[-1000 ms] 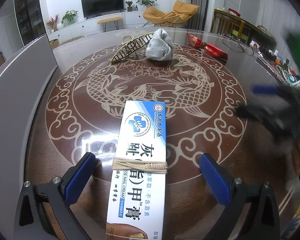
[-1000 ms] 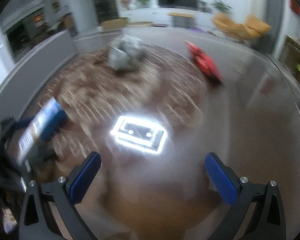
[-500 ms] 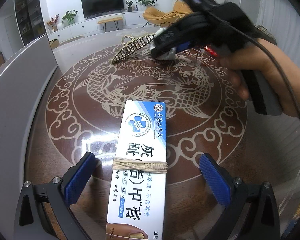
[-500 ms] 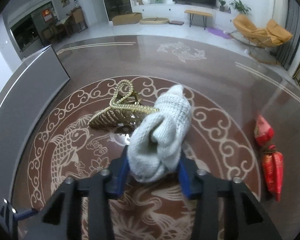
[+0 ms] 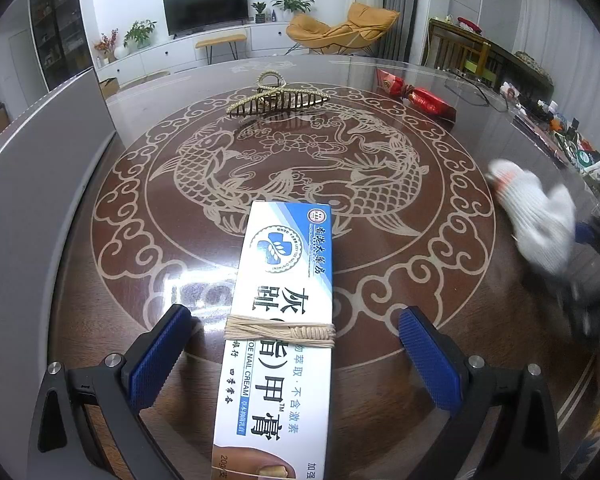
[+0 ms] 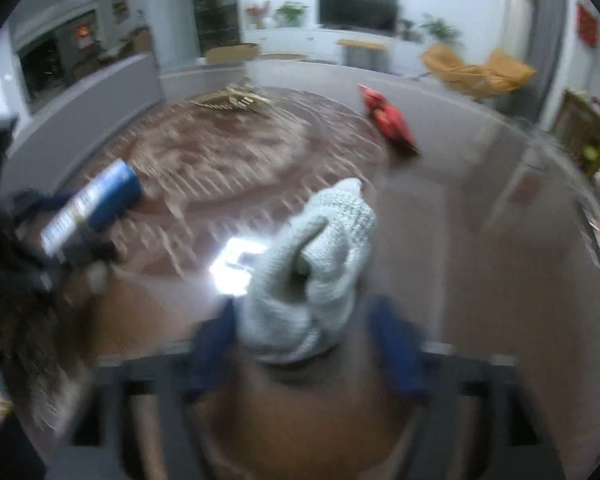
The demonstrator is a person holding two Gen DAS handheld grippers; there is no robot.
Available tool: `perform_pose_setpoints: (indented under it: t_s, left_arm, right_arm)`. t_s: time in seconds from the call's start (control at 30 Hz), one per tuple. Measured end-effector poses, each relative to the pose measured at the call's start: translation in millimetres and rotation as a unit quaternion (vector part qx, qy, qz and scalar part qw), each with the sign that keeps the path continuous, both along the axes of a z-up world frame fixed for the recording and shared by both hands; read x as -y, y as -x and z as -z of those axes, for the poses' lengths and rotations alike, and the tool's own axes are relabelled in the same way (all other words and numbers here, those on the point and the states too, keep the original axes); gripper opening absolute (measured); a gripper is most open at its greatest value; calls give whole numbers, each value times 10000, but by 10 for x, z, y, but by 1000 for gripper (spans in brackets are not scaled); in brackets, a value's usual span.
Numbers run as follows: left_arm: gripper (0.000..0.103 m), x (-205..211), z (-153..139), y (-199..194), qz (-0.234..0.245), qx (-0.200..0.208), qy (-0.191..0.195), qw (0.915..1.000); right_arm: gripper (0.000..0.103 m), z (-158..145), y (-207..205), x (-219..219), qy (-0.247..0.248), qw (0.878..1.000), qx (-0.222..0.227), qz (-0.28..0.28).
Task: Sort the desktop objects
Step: 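Grasp the white knit glove with right tool while left tool holds the tube, then hold the glove in right tool and the tube in left tool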
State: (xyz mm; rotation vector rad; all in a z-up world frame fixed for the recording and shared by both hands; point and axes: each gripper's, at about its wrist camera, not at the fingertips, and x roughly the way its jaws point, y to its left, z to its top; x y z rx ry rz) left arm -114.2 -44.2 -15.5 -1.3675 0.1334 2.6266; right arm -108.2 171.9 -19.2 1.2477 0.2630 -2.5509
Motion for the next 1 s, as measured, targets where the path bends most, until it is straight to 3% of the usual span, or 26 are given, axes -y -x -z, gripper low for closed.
perform_pose_setpoints:
  t_s: [0.23, 1.0]
  left_arm:
    - [103, -6, 7, -8, -6, -4, 14, 10000]
    - [103, -5, 6, -6, -6, -6, 11, 10000]
  right_arm:
    - [103, 18, 133, -60, 79, 9987, 214, 456]
    - [103, -3, 119, -70, 74, 9987, 209, 457]
